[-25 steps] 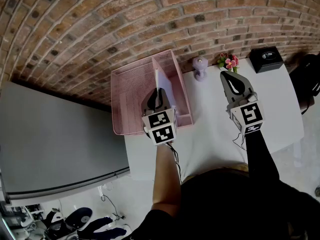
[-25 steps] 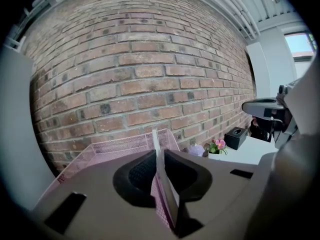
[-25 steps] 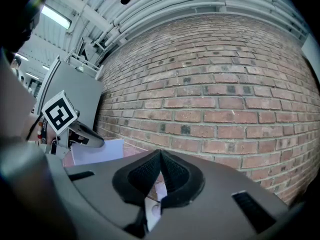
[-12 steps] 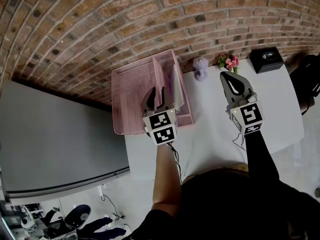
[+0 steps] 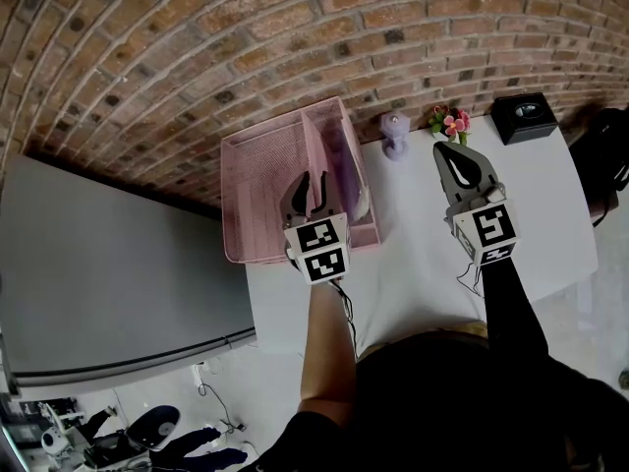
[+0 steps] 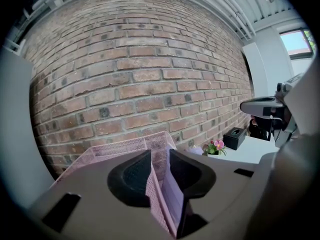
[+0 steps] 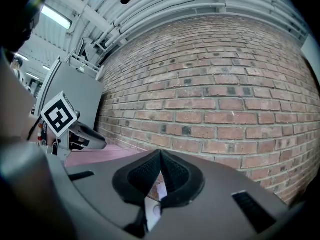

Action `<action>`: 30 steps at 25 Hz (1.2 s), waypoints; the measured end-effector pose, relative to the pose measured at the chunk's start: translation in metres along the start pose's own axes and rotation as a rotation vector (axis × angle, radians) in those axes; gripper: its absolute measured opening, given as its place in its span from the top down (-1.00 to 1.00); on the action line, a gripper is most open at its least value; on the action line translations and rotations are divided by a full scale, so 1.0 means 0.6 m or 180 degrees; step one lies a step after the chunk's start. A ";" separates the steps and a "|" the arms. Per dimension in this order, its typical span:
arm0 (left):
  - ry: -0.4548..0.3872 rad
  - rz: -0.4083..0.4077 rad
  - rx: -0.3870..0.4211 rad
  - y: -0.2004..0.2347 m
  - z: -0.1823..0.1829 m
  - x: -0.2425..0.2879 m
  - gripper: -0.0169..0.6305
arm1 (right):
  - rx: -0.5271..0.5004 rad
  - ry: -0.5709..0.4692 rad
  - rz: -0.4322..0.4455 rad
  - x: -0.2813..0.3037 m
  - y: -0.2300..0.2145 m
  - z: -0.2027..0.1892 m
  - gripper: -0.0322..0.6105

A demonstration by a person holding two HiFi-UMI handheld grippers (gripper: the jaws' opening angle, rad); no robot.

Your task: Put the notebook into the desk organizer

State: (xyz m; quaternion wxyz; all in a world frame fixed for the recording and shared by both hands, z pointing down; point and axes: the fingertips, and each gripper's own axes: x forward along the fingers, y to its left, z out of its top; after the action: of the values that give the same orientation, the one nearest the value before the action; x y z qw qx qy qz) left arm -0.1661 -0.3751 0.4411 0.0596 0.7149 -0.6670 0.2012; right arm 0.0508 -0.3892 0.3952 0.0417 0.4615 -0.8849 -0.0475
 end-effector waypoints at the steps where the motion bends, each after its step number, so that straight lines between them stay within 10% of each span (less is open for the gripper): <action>1: -0.0004 0.0000 0.0002 0.001 0.001 -0.001 0.56 | 0.0002 -0.0005 0.0000 0.000 0.001 0.001 0.83; 18: -0.0160 -0.0214 0.0027 -0.017 0.011 -0.022 0.40 | -0.0099 0.0013 -0.0089 -0.017 0.011 0.014 0.83; 30: -0.0889 -0.0183 0.0103 -0.010 0.070 -0.110 0.37 | -0.0136 -0.0071 -0.0094 -0.043 0.052 0.039 0.83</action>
State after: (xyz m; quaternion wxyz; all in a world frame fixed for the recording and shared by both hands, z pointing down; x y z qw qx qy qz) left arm -0.1534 -0.3278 0.3798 -0.0396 0.7556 -0.6447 0.1086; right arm 0.0378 -0.3492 0.3750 0.0410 0.4729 -0.8772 -0.0721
